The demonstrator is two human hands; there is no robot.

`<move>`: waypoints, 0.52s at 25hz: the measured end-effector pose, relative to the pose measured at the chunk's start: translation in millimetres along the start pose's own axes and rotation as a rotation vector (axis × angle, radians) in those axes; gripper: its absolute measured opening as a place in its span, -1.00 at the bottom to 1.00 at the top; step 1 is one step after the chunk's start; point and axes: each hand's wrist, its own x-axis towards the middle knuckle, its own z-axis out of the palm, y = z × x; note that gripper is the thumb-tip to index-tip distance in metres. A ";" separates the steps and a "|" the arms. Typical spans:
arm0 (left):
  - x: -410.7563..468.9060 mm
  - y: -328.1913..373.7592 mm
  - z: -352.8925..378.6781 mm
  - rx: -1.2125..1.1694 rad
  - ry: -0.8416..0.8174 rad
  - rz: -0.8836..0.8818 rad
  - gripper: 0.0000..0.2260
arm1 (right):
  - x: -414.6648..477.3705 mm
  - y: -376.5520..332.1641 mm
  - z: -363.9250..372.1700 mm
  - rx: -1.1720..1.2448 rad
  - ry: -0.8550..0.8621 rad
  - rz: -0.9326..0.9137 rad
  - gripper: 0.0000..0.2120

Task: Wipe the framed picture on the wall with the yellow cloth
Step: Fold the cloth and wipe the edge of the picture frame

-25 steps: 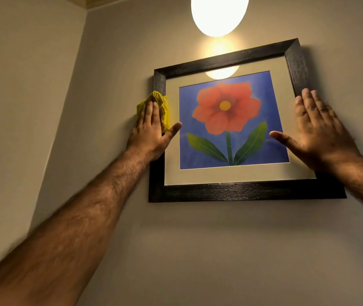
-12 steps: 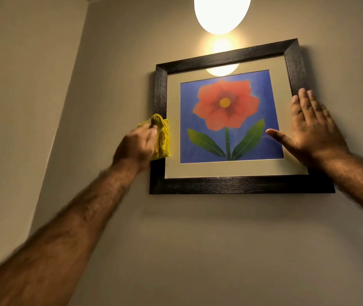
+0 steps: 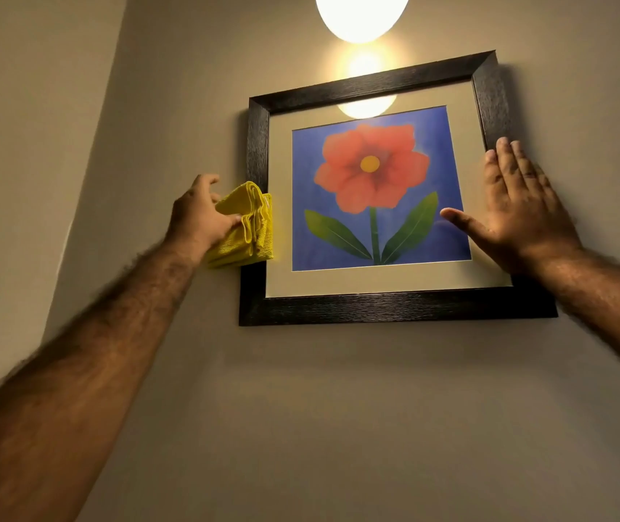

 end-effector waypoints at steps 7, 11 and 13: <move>13.7 7.5 -16.6 -0.206 -0.233 -0.253 -0.63 | -0.1 0.5 -0.8 -0.008 -0.005 0.004 0.07; 7.0 11.6 -20.9 -0.077 -0.209 -0.230 -0.70 | 2.5 -4.2 -9.8 -0.030 -0.048 0.020 0.11; 1.2 14.9 -20.8 0.020 -0.159 -0.182 -0.72 | 4.4 -16.8 -21.5 0.002 -0.054 0.038 0.10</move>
